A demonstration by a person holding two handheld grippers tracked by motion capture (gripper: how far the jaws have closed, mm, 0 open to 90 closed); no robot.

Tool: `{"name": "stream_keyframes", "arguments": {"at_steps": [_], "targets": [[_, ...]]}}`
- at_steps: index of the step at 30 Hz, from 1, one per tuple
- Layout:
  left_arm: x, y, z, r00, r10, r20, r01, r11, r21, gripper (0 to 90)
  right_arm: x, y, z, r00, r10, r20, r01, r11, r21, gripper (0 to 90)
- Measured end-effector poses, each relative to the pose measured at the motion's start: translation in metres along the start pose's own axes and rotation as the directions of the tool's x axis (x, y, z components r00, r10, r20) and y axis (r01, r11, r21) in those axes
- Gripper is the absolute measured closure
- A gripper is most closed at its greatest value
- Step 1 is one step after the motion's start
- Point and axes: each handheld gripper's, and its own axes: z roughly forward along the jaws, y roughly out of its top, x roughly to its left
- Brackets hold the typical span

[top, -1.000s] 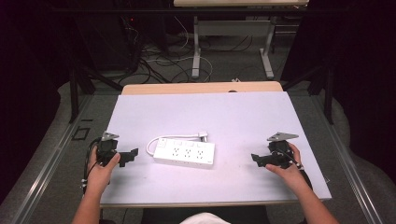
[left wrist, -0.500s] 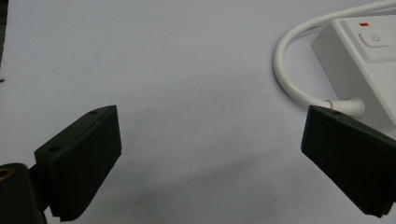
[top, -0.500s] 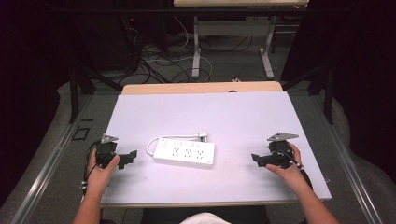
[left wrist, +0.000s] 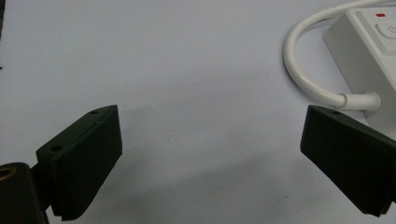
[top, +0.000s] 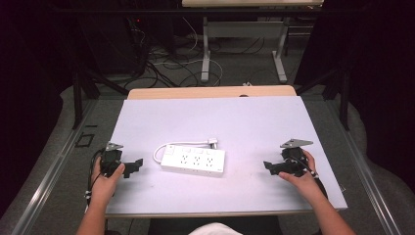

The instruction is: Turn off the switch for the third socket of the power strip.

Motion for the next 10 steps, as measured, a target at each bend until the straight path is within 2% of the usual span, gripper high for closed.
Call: {"name": "stream_keyframes", "arguments": {"at_steps": [10], "targets": [[0.0003,-0.0003,-0.0008,0.9999,-0.01,0.003,0.01,0.9999,0.001,5.6,-0.0003,0.0,0.0,1.0,0.004,-0.002,-0.004,1.0,0.002,7.4]]}}
